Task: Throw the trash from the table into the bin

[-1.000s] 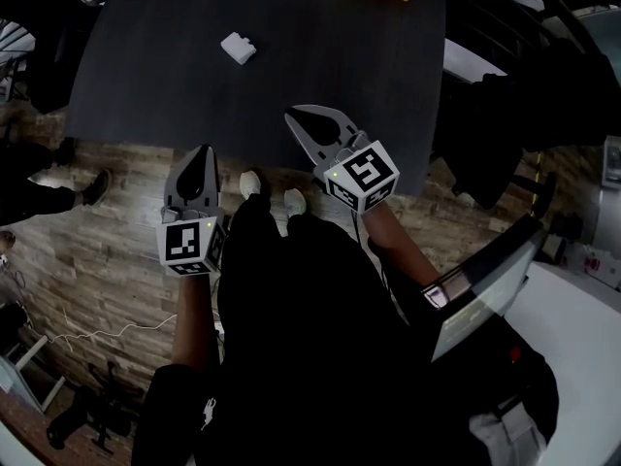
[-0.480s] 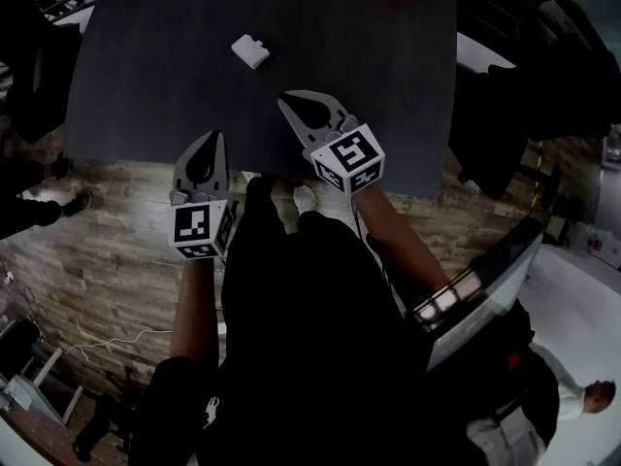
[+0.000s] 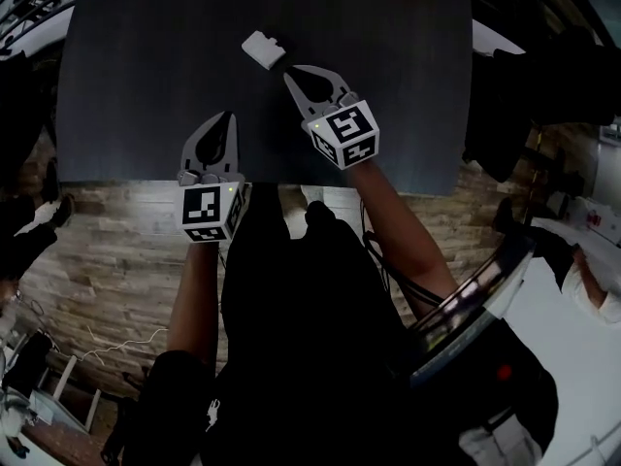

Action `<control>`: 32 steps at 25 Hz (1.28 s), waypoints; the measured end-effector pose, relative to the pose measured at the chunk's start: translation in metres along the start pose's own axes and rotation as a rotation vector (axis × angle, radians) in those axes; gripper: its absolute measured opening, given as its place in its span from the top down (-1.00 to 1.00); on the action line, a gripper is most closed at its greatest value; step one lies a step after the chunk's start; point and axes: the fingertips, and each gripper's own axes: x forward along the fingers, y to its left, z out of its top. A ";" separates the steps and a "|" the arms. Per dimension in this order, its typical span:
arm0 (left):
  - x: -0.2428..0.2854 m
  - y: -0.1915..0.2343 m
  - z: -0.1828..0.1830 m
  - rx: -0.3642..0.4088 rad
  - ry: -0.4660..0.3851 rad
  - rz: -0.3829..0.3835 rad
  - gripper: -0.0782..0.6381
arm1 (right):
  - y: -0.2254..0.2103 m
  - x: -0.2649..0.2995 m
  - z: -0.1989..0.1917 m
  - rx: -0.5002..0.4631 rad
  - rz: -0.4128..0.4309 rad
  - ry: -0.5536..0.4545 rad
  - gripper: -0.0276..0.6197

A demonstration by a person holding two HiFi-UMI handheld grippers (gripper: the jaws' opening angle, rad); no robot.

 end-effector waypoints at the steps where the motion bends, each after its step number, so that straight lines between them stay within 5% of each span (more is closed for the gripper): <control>1: 0.005 0.004 -0.001 0.000 0.003 -0.008 0.75 | -0.002 0.007 -0.003 -0.007 -0.009 0.011 0.89; 12: 0.038 0.034 -0.010 -0.006 0.037 -0.069 0.75 | -0.082 0.082 -0.040 -0.049 -0.164 0.146 0.07; 18: 0.048 0.046 -0.018 -0.007 0.054 -0.086 0.75 | -0.126 0.112 -0.044 -0.079 -0.151 0.198 -0.05; 32: 0.059 0.070 -0.009 0.001 0.041 -0.088 0.75 | -0.136 0.141 -0.047 -0.110 -0.120 0.248 -0.10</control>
